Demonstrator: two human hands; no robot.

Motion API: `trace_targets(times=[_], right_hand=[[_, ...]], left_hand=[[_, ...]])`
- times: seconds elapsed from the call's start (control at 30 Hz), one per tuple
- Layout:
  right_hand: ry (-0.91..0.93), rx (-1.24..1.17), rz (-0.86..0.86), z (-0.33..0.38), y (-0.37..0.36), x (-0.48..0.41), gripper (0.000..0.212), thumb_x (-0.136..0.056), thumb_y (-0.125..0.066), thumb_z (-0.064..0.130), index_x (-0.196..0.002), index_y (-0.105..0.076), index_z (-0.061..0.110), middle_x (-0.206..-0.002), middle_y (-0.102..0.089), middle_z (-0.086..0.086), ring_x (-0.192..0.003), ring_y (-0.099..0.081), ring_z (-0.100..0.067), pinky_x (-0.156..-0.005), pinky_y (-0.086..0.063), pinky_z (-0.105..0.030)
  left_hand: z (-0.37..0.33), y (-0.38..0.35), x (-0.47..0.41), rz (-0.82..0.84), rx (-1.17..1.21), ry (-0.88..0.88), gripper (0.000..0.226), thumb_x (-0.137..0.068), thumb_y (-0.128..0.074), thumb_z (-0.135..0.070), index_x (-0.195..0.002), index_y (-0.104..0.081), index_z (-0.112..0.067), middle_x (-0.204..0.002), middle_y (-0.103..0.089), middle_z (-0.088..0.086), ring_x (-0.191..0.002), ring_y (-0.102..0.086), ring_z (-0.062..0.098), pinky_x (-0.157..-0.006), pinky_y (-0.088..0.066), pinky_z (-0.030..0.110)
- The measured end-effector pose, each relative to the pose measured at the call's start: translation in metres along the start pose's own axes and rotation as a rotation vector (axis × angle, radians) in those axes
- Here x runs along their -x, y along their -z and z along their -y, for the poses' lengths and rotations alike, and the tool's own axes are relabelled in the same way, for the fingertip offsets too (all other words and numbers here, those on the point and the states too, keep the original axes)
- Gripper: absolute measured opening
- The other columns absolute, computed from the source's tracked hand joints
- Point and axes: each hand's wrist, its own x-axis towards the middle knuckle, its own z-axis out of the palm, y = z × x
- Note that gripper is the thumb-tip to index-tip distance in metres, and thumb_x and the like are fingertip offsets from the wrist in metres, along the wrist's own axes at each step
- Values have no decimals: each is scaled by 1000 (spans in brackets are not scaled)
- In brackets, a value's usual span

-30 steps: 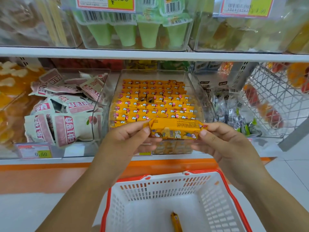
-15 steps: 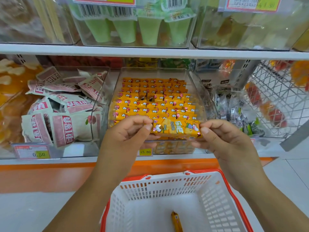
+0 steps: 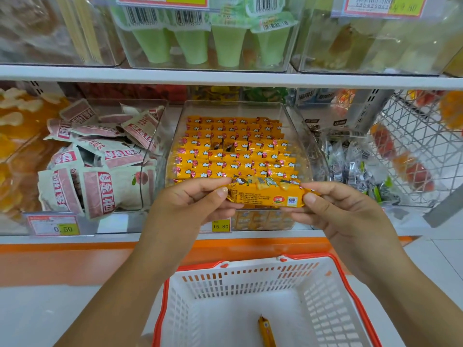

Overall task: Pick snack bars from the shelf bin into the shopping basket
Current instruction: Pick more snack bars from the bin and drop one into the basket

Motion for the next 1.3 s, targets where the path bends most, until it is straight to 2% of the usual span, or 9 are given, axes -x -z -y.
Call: trace_targets(times=[0.3, 0.4, 0.5, 0.63, 0.77, 0.83, 0.9, 1.07, 1.3], right_hand=[[-21, -22, 45, 5, 2, 2, 39, -55, -73, 17, -93, -73, 9, -82, -74, -19, -84, -74, -35, -69, -59, -27], [11, 73, 21, 0, 2, 0, 26, -62, -78, 31, -84, -75, 17, -92, -74, -18, -87, -73, -35, -71, -60, -30], [23, 122, 14, -3, 3, -1, 37, -59, -83, 53, -77, -73, 22, -102, -74, -12, -96, -71, -30, -83, -58, -32], [30, 126, 9, -4, -1, -1, 13, -67, -72, 35, -72, -70, 24, -97, -75, -11, -88, -73, -29, -86, -58, -40], [106, 72, -30, -1, -6, 4, 26, -67, -70, 26, -88, -57, 17, -94, -74, -15, -80, -73, -36, -64, -60, -33], [143, 76, -34, -1, -8, 5, 16, -71, -69, 23, -85, -60, 23, -96, -72, -16, -78, -73, -38, -59, -58, -31], [157, 99, -31, -2, -8, 5, 10, -74, -68, 26, -83, -66, 25, -90, -73, -16, -80, -73, -36, -62, -59, -30], [121, 83, 37, -5, -5, 5, 37, -61, -84, 39, -94, -70, 29, -91, -73, -20, -90, -74, -30, -75, -58, -27], [102, 12, -14, -2, -4, 1, 31, -65, -72, 26, -93, -70, 13, -90, -75, -18, -81, -73, -35, -68, -59, -28]], left_hand=[[-1, 7, -1, 76, -13, 11, 27, -81, -65, -6, -104, -71, -18, -88, -77, 9, -84, -75, 20, -70, -59, 20], [1, 5, -3, 17, -73, 8, 23, -70, -68, -24, -91, -72, -15, -84, -77, 4, -78, -75, 18, -67, -59, 20], [4, 2, -4, 12, -82, 7, 8, -78, -67, -23, -72, -67, -17, -90, -77, -1, -81, -75, 17, -72, -59, 22], [5, -7, -4, -10, -8, 5, 15, -94, -56, -8, -79, -55, -4, -87, -72, 14, -79, -74, 21, -73, -61, 28], [4, -10, -1, -76, 0, -49, 11, -91, -61, -11, -100, -59, -17, -86, -77, 2, -74, -74, 19, -72, -61, 34], [2, -11, 0, -93, 13, -90, 16, -89, -62, -9, -100, -62, -20, -86, -77, 4, -77, -74, 21, -65, -61, 30], [1, -13, 2, -104, 11, -105, 17, -90, -62, -6, -96, -70, -20, -86, -77, 3, -80, -75, 19, -61, -59, 24], [4, -11, -1, -62, -51, -35, 29, -70, -71, -26, -99, -71, -30, -89, -77, -7, -79, -75, 13, -72, -59, 26], [5, -8, -4, -39, 94, 62, 20, -80, -66, -15, -97, -75, -16, -89, -77, 10, -84, -75, 23, -70, -59, 23]])
